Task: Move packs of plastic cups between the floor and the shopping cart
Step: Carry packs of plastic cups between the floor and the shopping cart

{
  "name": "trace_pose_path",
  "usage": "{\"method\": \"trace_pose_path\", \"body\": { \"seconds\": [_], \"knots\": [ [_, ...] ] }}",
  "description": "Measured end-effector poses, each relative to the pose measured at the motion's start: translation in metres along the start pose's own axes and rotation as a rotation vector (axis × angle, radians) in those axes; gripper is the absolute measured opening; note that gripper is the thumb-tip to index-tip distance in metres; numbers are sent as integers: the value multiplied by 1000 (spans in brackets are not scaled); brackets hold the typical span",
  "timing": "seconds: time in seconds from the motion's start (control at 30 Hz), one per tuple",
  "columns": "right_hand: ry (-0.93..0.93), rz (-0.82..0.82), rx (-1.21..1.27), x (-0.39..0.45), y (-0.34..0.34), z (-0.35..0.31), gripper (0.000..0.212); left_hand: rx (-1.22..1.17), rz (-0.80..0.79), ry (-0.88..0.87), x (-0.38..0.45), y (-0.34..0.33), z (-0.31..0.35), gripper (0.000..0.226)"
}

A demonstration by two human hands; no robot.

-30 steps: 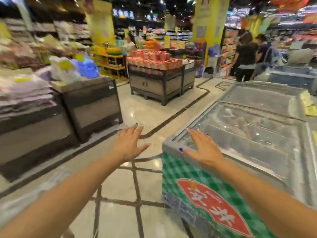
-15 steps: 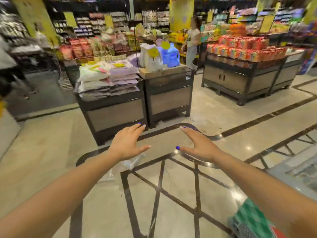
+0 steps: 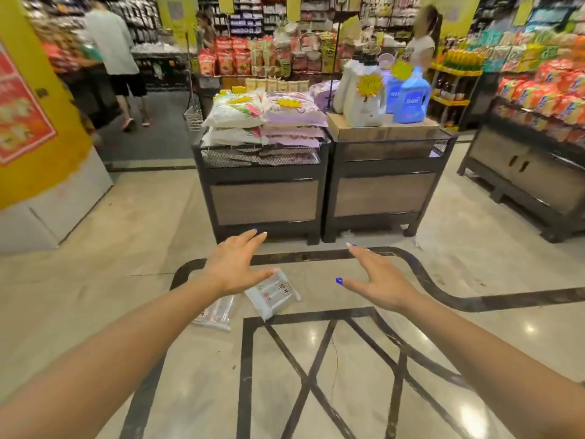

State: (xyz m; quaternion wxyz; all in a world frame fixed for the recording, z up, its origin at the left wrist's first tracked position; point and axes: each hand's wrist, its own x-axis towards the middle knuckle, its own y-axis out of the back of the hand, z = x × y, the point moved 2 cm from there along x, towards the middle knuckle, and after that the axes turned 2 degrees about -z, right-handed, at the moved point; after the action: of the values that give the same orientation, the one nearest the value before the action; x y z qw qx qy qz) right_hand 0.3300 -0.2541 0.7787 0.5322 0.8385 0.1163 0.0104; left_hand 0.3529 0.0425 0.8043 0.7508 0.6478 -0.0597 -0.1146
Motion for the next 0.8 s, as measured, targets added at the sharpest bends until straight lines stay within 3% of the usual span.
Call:
{"method": "trace_pose_path", "body": {
  "seconds": [0.43, 0.57, 0.8],
  "knots": [
    [142, -130, -51, 211, -9, 6, 83, -44, -22, 106, 139, -24, -77, 102],
    [119, -103, -61, 278, -31, -4, 83, -10, -44, 72, 192, -33, -124, 86],
    [-23, -27, -32, 414, -77, -24, 85, 40, -70, -82, 330, -36, -229, 85]
  ]
}}
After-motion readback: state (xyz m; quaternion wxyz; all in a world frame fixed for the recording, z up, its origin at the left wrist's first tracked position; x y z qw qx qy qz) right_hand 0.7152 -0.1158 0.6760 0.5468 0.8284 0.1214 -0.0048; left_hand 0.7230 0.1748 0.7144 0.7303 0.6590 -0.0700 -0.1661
